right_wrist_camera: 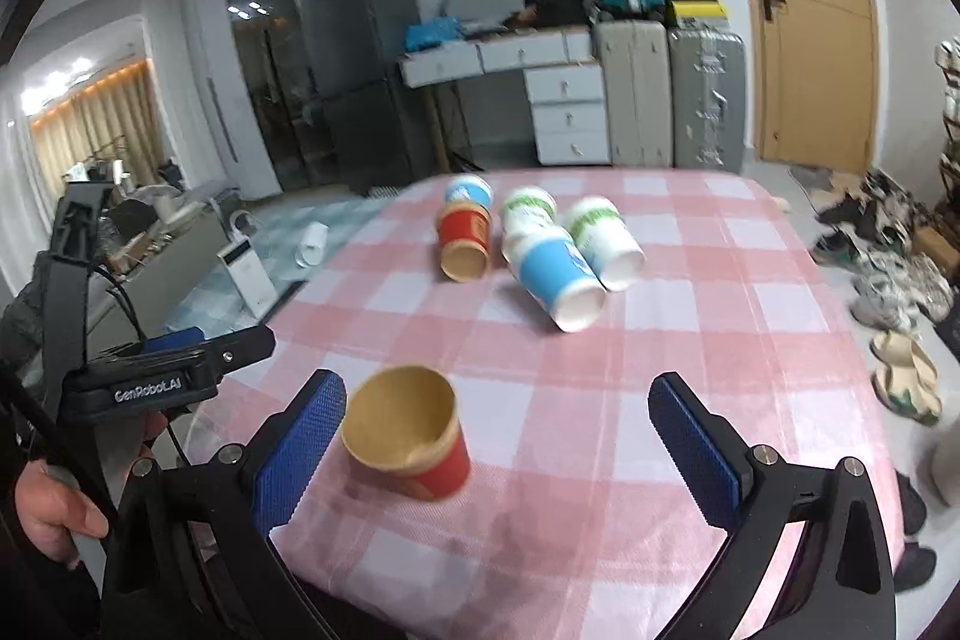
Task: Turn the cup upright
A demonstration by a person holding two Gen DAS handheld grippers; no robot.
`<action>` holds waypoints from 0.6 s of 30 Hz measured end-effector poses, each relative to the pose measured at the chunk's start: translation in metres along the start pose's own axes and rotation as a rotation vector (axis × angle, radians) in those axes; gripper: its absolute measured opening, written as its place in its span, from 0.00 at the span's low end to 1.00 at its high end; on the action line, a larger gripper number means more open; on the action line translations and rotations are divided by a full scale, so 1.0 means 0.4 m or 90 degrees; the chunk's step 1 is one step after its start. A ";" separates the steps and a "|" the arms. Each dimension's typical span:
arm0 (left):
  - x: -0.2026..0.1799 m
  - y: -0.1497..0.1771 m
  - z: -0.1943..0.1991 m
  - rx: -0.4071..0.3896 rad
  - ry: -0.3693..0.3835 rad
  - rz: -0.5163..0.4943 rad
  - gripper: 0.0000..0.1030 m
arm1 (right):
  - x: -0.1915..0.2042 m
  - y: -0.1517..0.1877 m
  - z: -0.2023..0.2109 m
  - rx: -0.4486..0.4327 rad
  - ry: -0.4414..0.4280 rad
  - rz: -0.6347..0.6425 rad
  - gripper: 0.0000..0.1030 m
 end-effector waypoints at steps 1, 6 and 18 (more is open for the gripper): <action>-0.007 0.006 -0.001 0.002 0.001 -0.005 0.99 | -0.005 0.009 -0.002 0.012 0.003 -0.005 1.00; -0.036 0.026 -0.003 0.006 0.004 -0.024 0.99 | -0.017 0.036 -0.006 0.042 0.004 -0.027 1.00; -0.063 0.031 0.015 -0.009 0.008 -0.045 0.99 | -0.014 0.036 0.003 0.043 0.019 -0.015 1.00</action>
Point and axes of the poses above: each gripper's, at about its wrist camera, not at the fingertips, and z roughly against the way its jaws point, x to its left, y to its underside, the point moved 9 cm from there along -z, roughly the way its jaws point, and after that the axes turned 4 degrees about z, right-handed, at the moved point
